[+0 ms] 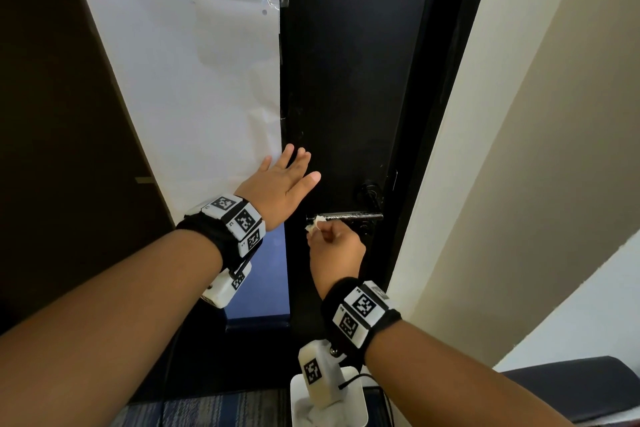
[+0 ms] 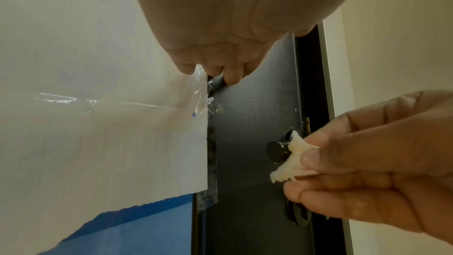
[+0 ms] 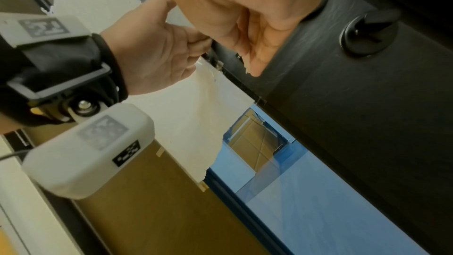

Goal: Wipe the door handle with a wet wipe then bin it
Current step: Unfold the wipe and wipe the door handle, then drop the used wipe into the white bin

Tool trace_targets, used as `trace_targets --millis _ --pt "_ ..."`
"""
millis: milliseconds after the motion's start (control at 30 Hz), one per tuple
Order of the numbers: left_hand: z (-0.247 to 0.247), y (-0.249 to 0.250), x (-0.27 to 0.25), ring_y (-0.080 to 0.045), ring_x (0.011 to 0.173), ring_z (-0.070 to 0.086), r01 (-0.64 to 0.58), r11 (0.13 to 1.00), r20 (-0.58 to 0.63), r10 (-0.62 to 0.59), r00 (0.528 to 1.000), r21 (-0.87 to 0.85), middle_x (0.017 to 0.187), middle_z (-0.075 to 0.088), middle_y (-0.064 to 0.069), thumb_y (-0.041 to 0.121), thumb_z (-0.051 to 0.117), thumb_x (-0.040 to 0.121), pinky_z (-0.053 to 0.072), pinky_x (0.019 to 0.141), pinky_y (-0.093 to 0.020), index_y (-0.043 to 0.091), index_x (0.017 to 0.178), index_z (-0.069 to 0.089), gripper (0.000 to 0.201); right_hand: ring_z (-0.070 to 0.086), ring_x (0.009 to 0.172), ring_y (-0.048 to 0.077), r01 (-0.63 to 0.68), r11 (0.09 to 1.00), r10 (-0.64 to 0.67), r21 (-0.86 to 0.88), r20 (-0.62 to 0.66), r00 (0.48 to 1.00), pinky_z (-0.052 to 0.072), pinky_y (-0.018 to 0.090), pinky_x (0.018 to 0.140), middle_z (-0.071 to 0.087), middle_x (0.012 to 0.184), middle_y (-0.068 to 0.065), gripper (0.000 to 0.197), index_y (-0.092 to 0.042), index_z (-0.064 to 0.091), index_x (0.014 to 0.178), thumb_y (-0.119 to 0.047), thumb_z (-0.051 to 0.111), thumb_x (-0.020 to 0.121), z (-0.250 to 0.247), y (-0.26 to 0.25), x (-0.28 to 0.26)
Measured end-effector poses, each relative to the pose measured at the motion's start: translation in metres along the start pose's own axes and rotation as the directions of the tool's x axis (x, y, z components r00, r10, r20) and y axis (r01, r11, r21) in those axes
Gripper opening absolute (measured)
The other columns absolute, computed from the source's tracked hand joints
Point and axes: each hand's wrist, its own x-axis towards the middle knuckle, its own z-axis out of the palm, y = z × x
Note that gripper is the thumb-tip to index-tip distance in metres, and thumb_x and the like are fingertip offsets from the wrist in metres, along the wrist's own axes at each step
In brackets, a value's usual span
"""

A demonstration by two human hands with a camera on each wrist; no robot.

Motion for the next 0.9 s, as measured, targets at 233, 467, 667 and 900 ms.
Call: trace_targets --millis 233,467,667,900 --pt "0.005 -0.012 0.008 -0.007 0.144 -0.012 -0.031 0.999 -0.003 0.031 1.0 0.013 0.16 -0.001 0.004 0.052 0.009 0.096 -0.006 0.119 -0.034 0.022 0.15 0.003 0.063 0.065 0.065 0.011 0.063 0.998 -0.062 -0.01 0.063 0.996 0.054 0.02 0.062 0.068 0.075 -0.002 0.01 -0.011 0.07 0.093 -0.009 0.06 0.09 0.018 0.0 -0.011" --pt "0.006 -0.01 0.005 0.004 0.13 -0.019 -0.034 0.999 -0.03 0.033 0.999 -0.03 0.153 -0.006 0.016 0.049 0.012 0.097 -0.007 0.116 -0.033 0.024 0.15 0.005 0.059 0.067 0.068 0.02 0.073 0.996 -0.062 -0.045 0.197 0.978 0.056 0.029 0.062 0.071 0.074 0.006 0.01 -0.013 0.071 0.085 -0.009 0.062 0.087 0.017 0.01 -0.012" --pt "0.032 -0.028 0.005 -0.009 0.146 0.007 -0.166 0.984 -0.195 0.15 0.969 -0.069 0.156 0.025 0.001 0.049 0.021 0.097 0.009 0.12 -0.038 0.019 0.145 0.031 0.058 0.066 0.071 0.011 -0.002 0.991 0.033 -0.134 0.234 0.972 0.052 0.017 0.061 0.071 0.08 0.001 0.014 -0.019 0.068 0.085 -0.009 0.059 0.088 -0.005 0.035 -0.005" --pt "0.07 -0.025 -0.013 -0.021 0.129 0.044 -0.134 0.988 -0.266 0.111 0.958 -0.072 0.134 0.055 -0.007 0.054 0.028 0.09 0.032 0.107 -0.034 0.014 0.129 0.053 0.061 0.064 0.064 0.017 0.098 0.914 0.011 -0.394 0.265 0.964 0.057 0.033 0.062 0.067 0.069 0.001 0.012 -0.021 0.065 0.072 -0.021 0.055 0.079 -0.028 0.046 0.02"
